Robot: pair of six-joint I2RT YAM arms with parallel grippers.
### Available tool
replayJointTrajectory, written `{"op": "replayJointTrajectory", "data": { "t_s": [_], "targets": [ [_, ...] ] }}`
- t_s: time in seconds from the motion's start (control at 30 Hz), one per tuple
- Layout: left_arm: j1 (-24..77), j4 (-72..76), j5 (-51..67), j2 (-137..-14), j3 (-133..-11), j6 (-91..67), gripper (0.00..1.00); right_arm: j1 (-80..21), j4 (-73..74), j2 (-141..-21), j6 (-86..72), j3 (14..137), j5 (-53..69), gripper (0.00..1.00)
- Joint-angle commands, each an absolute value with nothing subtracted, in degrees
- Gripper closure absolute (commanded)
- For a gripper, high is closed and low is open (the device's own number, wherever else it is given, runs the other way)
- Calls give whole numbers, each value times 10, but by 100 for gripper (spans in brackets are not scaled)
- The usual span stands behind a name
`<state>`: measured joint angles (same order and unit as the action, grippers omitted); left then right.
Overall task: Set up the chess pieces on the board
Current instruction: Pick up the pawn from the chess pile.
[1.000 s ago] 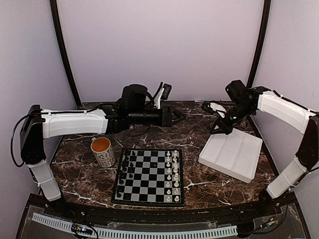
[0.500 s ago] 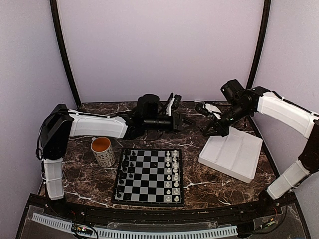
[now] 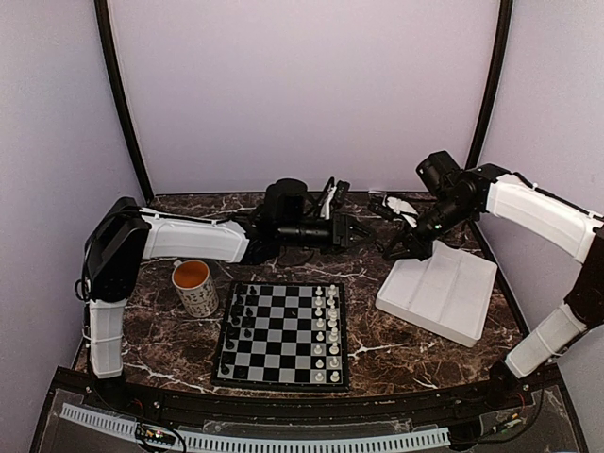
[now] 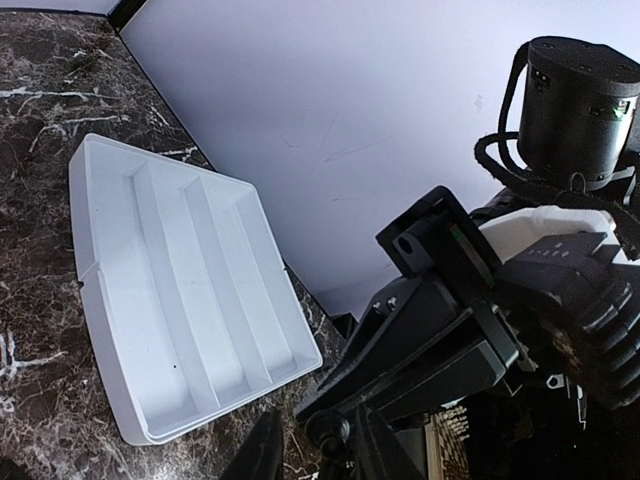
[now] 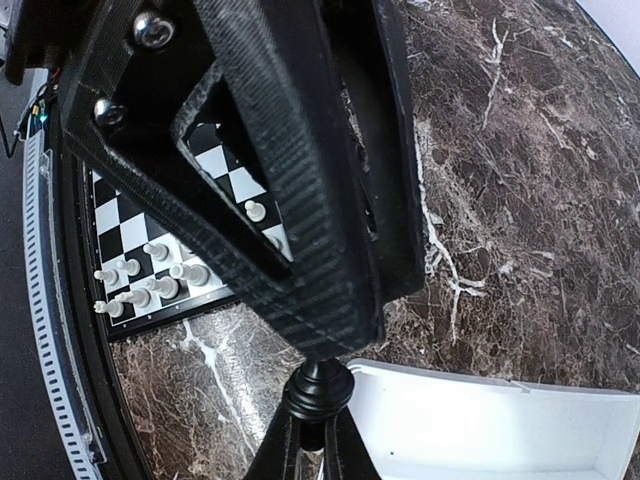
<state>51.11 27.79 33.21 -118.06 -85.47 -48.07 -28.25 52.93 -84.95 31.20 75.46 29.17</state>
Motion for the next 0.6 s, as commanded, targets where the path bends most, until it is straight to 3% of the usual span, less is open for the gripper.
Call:
{"op": "replayJointTrajectory", "data": {
  "t_s": [0.0, 0.23, 0.57],
  "targets": [
    [516, 295, 346, -1176, -869, -484, 73, -287, 528, -859, 312, 757, 297, 94],
    [516, 283, 345, -1176, -871, -481, 79, -287, 528, -863, 309, 763, 300, 94],
    [518, 263, 341, -1177, -876, -471, 77, -287, 532, -872, 304, 776, 310, 94]
  ]
}}
